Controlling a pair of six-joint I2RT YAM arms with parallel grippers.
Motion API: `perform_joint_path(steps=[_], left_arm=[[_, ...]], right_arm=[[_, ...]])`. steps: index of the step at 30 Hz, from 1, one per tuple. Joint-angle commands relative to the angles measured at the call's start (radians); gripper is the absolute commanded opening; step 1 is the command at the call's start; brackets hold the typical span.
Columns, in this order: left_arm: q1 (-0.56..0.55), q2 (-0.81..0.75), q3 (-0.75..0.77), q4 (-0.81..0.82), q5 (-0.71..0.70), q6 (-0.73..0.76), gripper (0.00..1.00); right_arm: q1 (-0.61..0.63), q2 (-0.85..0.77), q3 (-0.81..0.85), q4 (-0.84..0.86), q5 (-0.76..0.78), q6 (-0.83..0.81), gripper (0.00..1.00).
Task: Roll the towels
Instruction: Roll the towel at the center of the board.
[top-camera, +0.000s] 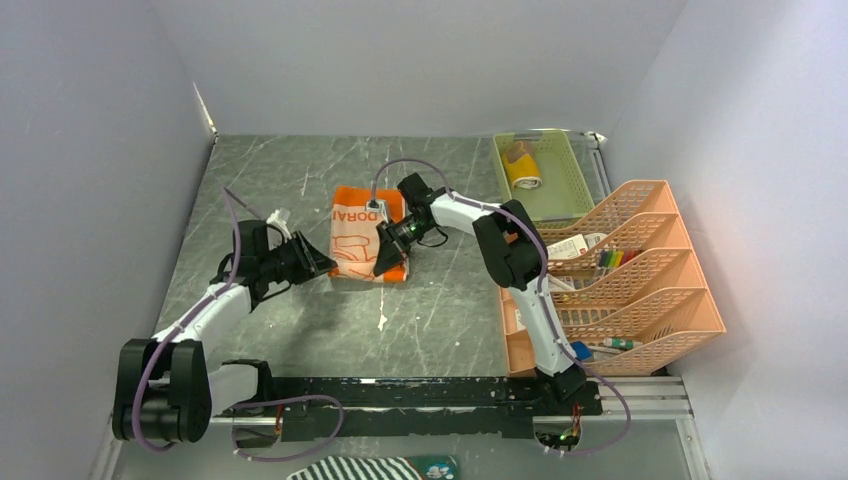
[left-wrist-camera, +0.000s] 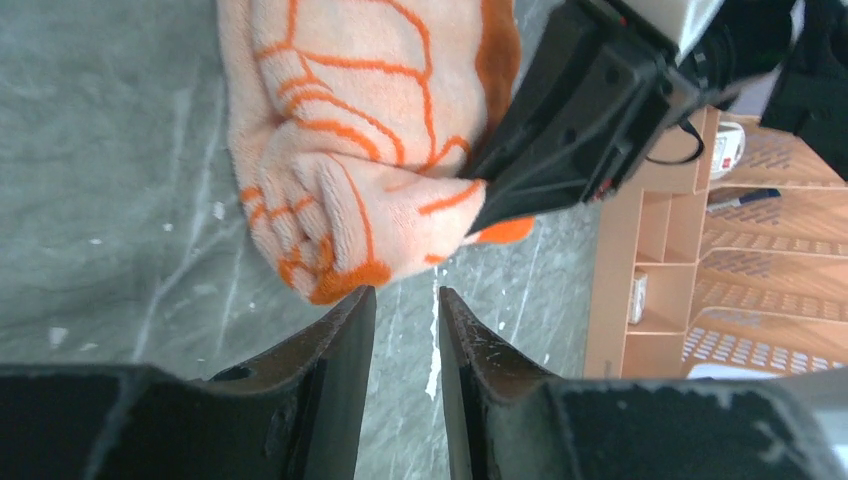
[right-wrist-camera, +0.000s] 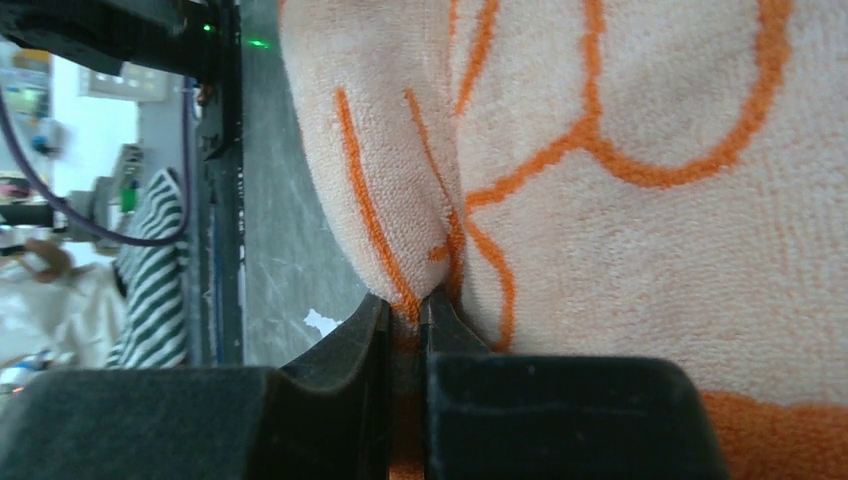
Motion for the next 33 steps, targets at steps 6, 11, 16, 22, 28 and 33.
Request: perform_joint_path(steps=[6,11,16,22,28,33], left_arm=[[-0.118,0.089,-0.022,0.243,0.046,-0.045,0.39],[-0.119,0.213,-0.022,0.312,-0.023,-0.036,0.36],[-0.119,0.343,0.022,0.306,-0.12,0.003,0.33],[-0.119,0.397,0.076,0.273,-0.172,0.027,0.32],[-0.119,0.436,0.118,0.237,-0.194,0.05,0.32],[-0.119,0.454,0.121,0.236,-0.188,0.05,0.32]], right_arm=[[-0.018,0.148,0.058,-0.126,0.008,0.076,0.0],[-0.018,0.144,0.053,-0.106,0.04,0.101,0.0],[-0.018,0.069,0.027,-0.069,0.187,0.114,0.32],[-0.003,-0.228,-0.189,0.207,0.436,0.161,1.0],[0.021,-0.65,-0.721,0.937,0.645,0.272,1.0],[-0.003,-0.634,-0.978,1.53,0.39,0.48,1.0]])
